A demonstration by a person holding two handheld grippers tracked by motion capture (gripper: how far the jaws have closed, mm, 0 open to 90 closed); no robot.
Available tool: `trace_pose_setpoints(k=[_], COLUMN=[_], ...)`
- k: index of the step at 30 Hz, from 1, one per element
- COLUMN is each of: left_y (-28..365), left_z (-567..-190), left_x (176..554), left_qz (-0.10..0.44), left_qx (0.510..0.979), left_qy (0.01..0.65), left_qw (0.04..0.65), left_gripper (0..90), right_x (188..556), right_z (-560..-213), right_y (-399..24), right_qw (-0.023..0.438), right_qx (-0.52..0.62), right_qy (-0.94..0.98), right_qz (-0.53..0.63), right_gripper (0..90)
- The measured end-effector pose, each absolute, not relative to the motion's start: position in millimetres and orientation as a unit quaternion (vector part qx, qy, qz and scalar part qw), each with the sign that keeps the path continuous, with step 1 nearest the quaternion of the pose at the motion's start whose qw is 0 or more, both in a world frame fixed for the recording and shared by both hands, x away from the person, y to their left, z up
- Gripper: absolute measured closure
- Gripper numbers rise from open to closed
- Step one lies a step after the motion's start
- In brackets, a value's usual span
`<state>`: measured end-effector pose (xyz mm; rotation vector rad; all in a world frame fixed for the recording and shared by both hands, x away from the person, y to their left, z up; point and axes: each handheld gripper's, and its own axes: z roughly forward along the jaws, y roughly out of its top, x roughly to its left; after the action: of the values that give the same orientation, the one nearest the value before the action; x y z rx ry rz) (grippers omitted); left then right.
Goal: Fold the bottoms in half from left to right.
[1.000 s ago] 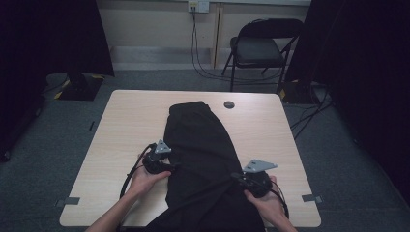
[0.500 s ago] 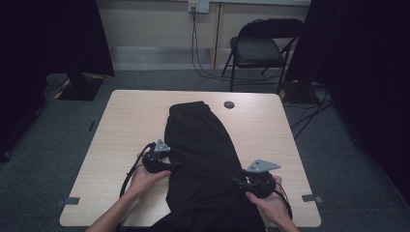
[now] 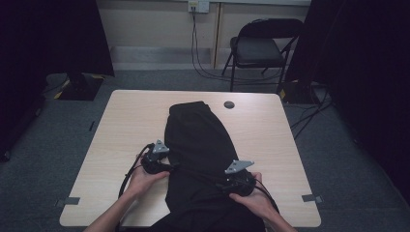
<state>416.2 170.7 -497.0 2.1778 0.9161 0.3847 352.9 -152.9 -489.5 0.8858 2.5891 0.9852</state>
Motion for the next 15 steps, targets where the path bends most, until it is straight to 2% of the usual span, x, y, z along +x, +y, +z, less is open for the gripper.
trace_pose_setpoints(k=[6, 12, 14, 15], left_y=[169, 170, 175, 178], left_z=[-496, -490, -488, -486], left_x=[408, 375, 369, 369], left_qz=[0.144, 0.119, 0.111, 0.096], left_qx=[0.851, 0.874, 0.882, 0.883], left_qy=[0.354, 0.332, 0.323, 0.326], left_qw=[0.359, 0.334, 0.325, 0.325], left_gripper=[32.7, 32.3, 32.3, 32.1], right_x=[325, 298, 300, 311], right_z=[-489, -484, -481, -473], right_y=[-172, -167, -165, -164], right_qw=[0.109, 0.068, 0.057, 0.071], right_qx=[0.294, 0.267, 0.267, 0.279], right_qy=[0.890, 0.909, 0.906, 0.892], right_qz=[0.330, 0.314, 0.324, 0.349], right_gripper=[36.9, 30.3, 29.2, 28.6])
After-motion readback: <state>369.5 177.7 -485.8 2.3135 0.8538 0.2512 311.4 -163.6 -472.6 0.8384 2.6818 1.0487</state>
